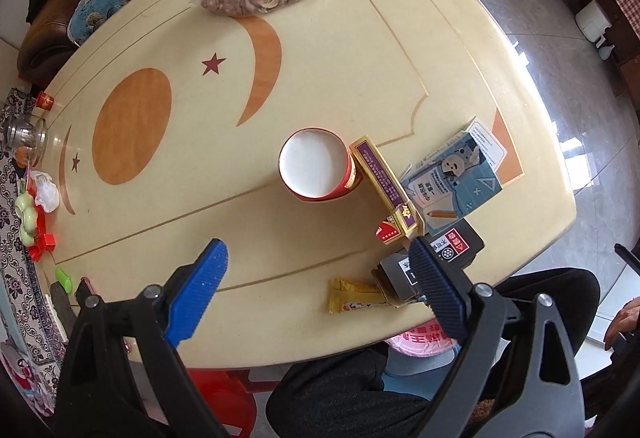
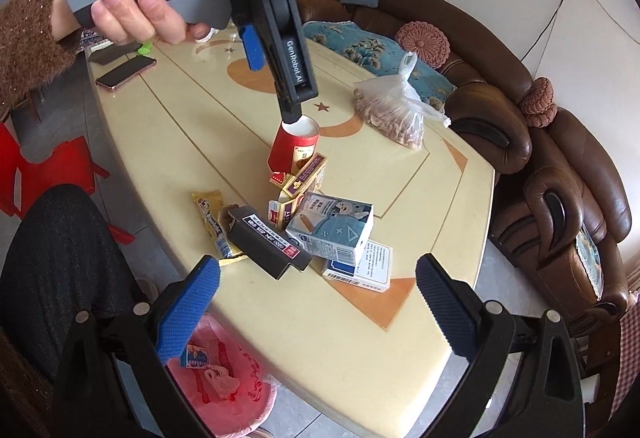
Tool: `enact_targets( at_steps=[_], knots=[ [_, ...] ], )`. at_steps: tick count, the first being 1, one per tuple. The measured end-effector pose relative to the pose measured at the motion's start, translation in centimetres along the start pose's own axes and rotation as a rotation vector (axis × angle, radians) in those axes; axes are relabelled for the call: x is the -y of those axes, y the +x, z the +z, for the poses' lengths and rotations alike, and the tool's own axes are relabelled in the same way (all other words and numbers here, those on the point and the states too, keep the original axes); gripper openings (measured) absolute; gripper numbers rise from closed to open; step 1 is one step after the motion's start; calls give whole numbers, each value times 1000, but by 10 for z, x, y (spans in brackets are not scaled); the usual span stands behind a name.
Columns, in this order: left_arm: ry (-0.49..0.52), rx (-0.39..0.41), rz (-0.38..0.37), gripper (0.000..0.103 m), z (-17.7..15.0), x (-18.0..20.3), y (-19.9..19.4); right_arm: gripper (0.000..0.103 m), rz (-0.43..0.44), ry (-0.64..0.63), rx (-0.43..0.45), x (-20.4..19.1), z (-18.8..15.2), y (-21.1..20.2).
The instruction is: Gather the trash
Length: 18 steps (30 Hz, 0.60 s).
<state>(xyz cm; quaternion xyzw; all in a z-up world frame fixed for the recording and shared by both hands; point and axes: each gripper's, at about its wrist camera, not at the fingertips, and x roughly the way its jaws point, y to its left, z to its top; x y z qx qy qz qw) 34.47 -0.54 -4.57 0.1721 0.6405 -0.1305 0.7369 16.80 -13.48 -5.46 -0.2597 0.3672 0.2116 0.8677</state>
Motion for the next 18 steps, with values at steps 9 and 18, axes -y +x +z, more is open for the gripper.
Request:
enact_targets(
  at_steps=[9,18],
  knots=[
    [11,-52,-30,90,18,2,33,96,-23,-187,-43,-33,-13,48],
    [7,-87,-51,90,37,-4,59,96,-84,-360,-18,-58,-21,82]
  ],
)
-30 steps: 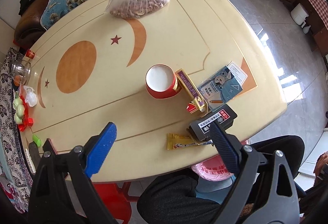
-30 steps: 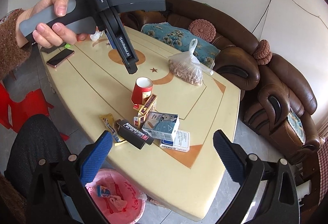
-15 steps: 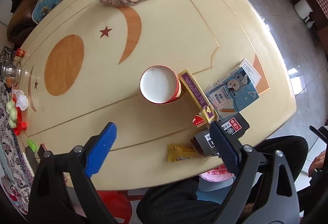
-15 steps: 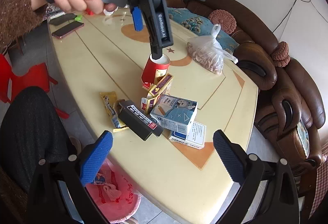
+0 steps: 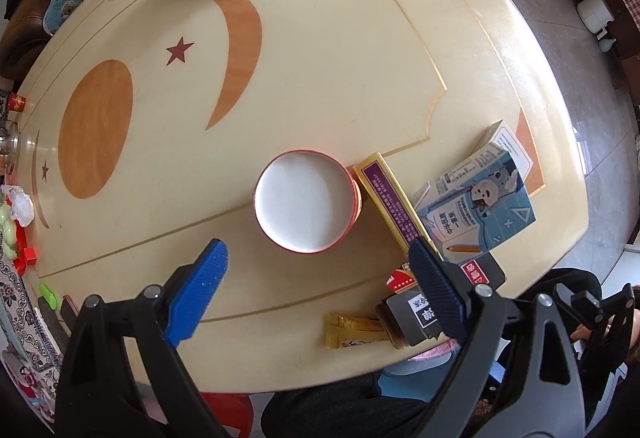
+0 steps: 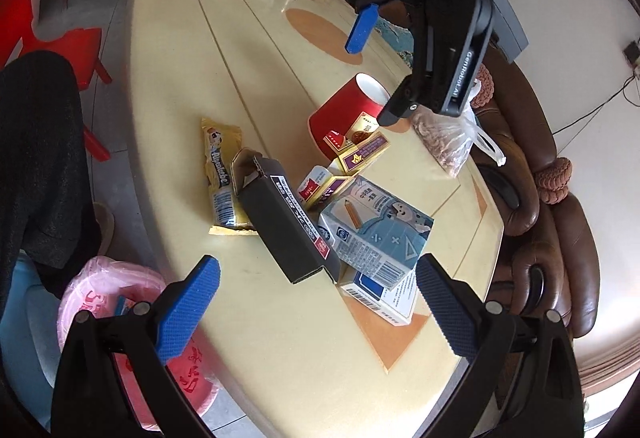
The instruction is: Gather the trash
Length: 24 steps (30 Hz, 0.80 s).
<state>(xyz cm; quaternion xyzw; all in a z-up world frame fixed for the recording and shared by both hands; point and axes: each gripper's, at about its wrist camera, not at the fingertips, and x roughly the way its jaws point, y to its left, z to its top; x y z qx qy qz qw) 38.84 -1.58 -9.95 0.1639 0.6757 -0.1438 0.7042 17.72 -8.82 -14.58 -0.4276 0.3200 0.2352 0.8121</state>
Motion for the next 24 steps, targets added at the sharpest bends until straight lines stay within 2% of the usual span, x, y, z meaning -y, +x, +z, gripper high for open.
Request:
enact_targets(
  at_steps=[5,10,12,15,21,24],
  knots=[
    [-3,-15,-10,90,7,-5,11,95,-30,-55,29,-8,2,9],
    [-5,-28,-20,90,12,-7,21,79,-46,-116,14,-17,2,25],
    [-6,-34,-20,90,14,-8,25,77,-52,-129,6,-18,0,31],
    [-9,-43,-26,90,16,-13,32,77,-48,-126,0,-16,-1,38],
    [-22,-47,-46,89,21,-20,39,65,-24,-109,-9,-12,-3,47],
    [-27,-51,-59,89,22,-23,41,63,-17,-94,-12,-12,-4,51]
  ],
)
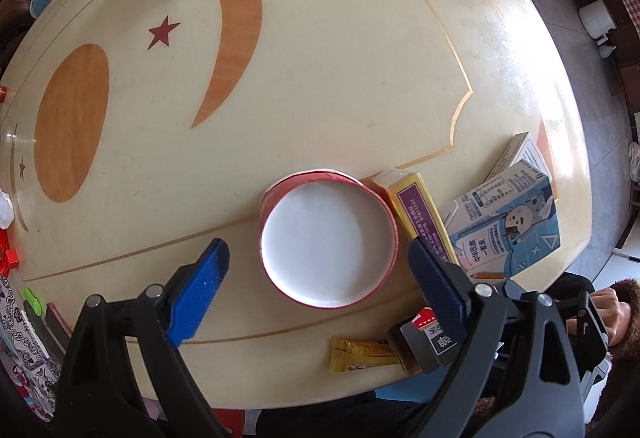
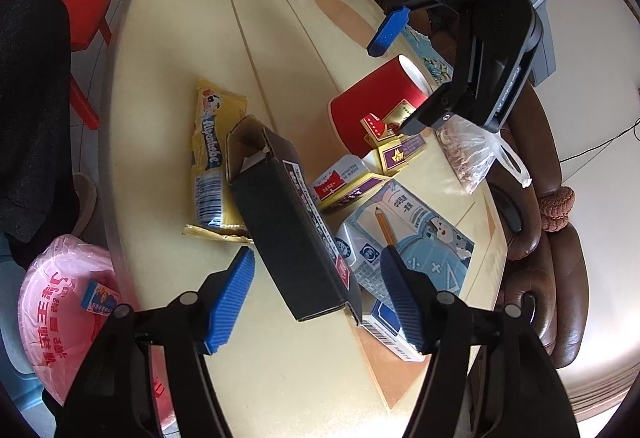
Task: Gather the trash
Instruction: 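Grasp the black box with the right tool while the left tool closes on the red cup, then lift the black box with the right tool while the left tool lifts the red cup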
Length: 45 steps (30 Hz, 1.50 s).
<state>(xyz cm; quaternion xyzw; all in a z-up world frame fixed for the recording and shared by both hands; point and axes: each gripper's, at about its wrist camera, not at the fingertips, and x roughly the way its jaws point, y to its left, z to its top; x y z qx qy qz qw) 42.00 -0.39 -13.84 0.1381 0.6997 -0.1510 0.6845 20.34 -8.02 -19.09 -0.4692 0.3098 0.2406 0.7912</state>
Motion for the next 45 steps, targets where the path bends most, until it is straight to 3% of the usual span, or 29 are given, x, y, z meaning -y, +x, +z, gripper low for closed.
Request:
enact_targets(
  at_steps=[9,13,24,32,45],
  knots=[
    [0,7,-30,80,3,-11,2,40,35,48,-7,5,-2,6],
    [8,-10,-30,75,5,-12,8,39,37,54,-5,5,-2,7],
    [33,19,-10,75,18,2,6,34,49,72,-4,6,-3,3],
    [43,30,-7,66,27,6,4,31,53,88,-7,8,-4,1],
    [33,59,17,64,10,9,-14,26,63,135,-12,13,-7,-9]
  ],
)
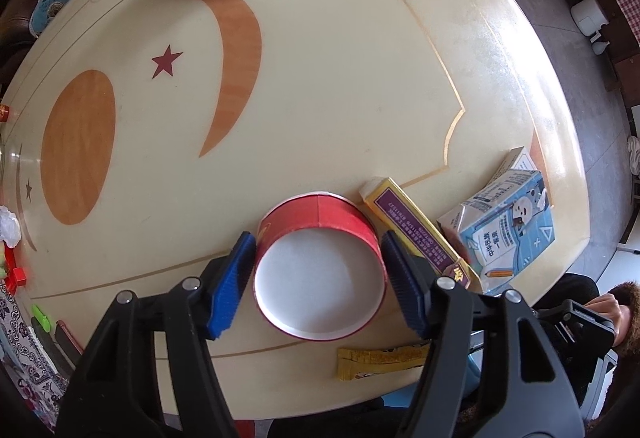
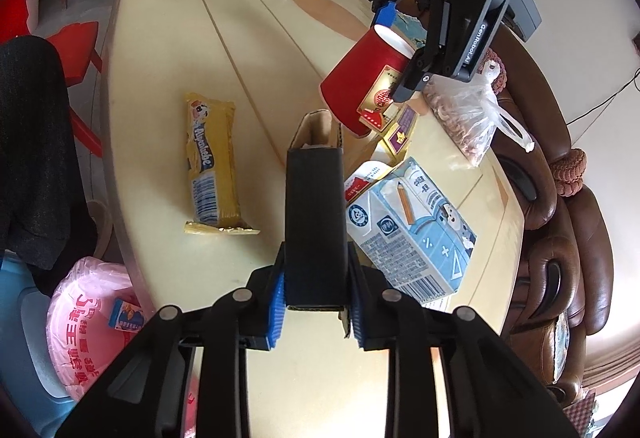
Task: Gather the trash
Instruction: 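Lift the black box with the right tool while the left tool lifts the red cup, then carry the black box and red cup with both tools over the pink wastebasket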
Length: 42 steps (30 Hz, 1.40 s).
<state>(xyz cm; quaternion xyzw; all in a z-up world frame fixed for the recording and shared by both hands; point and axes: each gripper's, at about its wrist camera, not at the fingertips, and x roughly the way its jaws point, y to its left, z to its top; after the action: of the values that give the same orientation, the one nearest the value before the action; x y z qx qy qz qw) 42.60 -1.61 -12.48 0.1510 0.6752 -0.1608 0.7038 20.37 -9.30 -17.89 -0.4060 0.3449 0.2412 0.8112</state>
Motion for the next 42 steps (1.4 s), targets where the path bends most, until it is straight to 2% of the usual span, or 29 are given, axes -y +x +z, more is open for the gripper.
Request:
enact_targets(
  at_steps=[7,20,32,42],
  knots=[
    [-5,1,5,64,-9,-1,-4,26,0,30,-1,6,1,-8],
    [-38,37,16,64,-39,-17,-38,26,-22,89,0,15,2,-33],
    [-23,83,34,64,-76,-4,-73,26,-57,201,-18,26,-6,-69],
    [38,117,64,64,-128,29,-102,26,-100,236,-20,15,-17,-113]
  ],
)
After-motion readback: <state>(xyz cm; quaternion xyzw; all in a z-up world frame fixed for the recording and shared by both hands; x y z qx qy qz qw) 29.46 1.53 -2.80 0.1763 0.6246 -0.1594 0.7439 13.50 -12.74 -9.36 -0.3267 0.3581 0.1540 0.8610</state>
